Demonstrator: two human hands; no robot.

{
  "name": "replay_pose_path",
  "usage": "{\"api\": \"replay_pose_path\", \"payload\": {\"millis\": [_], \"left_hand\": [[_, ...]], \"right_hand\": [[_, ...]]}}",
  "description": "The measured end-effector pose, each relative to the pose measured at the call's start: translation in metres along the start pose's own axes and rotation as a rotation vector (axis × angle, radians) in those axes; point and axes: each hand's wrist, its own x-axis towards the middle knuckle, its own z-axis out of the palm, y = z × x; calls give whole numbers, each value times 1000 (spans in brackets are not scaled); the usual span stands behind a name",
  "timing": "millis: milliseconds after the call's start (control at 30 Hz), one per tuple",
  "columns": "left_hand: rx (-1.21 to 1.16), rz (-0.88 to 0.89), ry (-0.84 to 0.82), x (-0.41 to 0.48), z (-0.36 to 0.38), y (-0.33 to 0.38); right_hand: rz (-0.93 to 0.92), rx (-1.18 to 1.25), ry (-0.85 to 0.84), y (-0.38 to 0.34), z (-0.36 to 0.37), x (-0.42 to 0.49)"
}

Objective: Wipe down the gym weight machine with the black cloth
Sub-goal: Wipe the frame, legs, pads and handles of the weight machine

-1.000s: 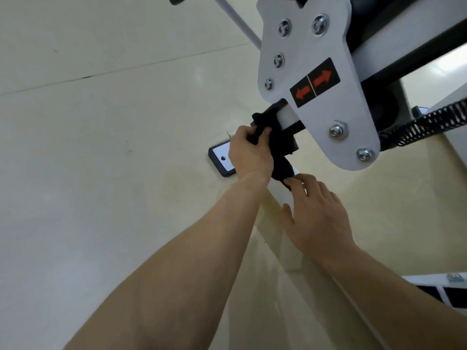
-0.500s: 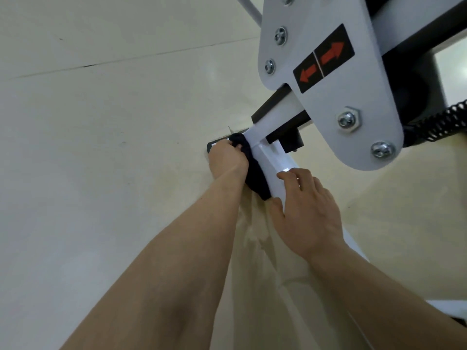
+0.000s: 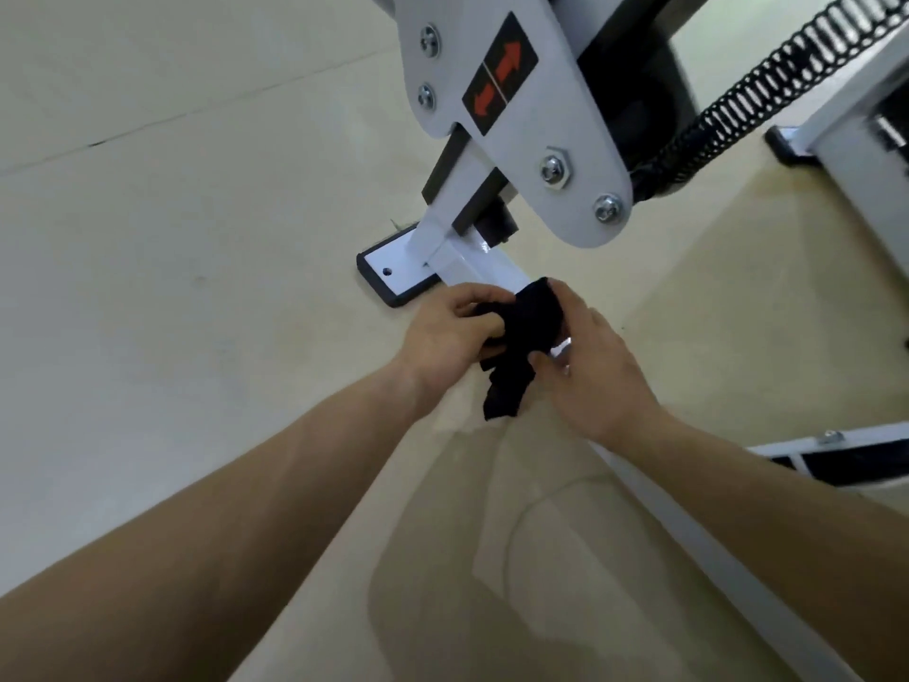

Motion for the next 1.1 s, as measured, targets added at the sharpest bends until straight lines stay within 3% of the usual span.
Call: {"api": "replay_pose_path", "payload": {"millis": [200,300,367,467,533,633,767,867,967,1100], "left_hand": [[111,-20,-29,-10,-8,8],[219,28,-66,-11,0,5],[399,152,26,-6,7,-3],[673,421,331,0,15,-17],[768,494,341,4,23,-30],[994,469,181,6,32,-53],[1347,608,301,22,14,-61],[1313,569,433,32,-1,-47],[1035,385,415,41,-5,-34],[874,339,364,47,-5,-23]], "right_hand": [[-7,-140,-87,-1,-34,10],[39,-149,-22,9,-46,-2],[90,-171,81,18,-49,-1],[101,-266,200,28,-45,7],[82,-309,138,35,-32,7],[19,-341,-105,43,1,-3],[-122,-536,-122,44,21,3],[-110,-538,-112,27,30,30],[-80,-510,-99,11,40,58],[-56,-505,-66,-2,51,86]]}}
